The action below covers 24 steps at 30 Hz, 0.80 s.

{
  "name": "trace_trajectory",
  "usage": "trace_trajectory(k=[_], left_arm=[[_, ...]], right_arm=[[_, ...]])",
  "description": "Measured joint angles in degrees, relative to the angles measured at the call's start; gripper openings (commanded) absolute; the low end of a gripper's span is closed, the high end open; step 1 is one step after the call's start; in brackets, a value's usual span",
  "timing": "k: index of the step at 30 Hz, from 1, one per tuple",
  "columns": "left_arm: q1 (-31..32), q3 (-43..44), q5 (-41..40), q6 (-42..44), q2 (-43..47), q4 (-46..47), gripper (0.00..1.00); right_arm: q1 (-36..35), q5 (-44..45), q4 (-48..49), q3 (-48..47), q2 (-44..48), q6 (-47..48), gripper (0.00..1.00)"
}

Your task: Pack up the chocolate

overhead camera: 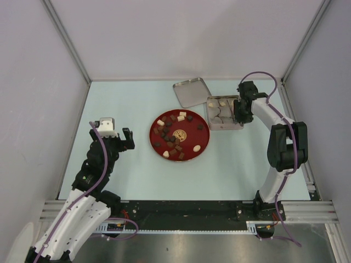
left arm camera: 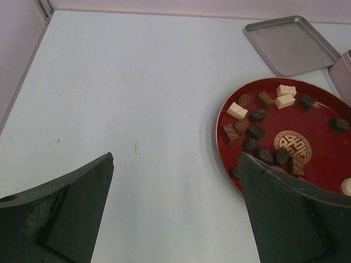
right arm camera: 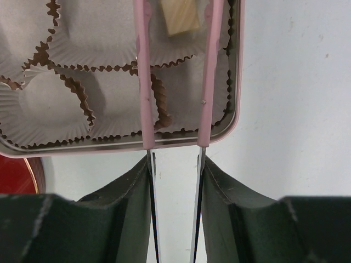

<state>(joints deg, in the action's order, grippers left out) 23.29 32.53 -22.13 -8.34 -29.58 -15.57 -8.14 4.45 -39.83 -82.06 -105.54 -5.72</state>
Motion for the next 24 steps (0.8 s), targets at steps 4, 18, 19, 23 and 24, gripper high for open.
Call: trace_trajectory(k=[4, 18, 19, 23, 24], left_arm=[[0.0, 0.0, 0.0, 0.0, 0.0, 0.0, 1.0], [0.0, 0.0, 0.0, 0.0, 0.0, 0.0, 1.0], [0.0, 0.0, 0.0, 0.0, 0.0, 0.0, 1.0], [0.0, 0.0, 0.0, 0.0, 0.0, 0.0, 1.0], [0.0, 0.0, 0.0, 0.0, 0.0, 0.0, 1.0]], right_arm=[[0.0, 0.0, 0.3, 0.2, 0.0, -0.1, 0.4], [-7.0, 1.2, 0.9, 0.7, 6.8, 1.4, 0.4], [-8.1, 1.2, 1.0, 0.7, 7.2, 1.6, 0.4], [-13.1, 0.7, 1.2, 0.7, 8.0, 3.0, 0.4], [-14.3, 0.7, 1.1, 0.7, 8.0, 3.2, 0.4]])
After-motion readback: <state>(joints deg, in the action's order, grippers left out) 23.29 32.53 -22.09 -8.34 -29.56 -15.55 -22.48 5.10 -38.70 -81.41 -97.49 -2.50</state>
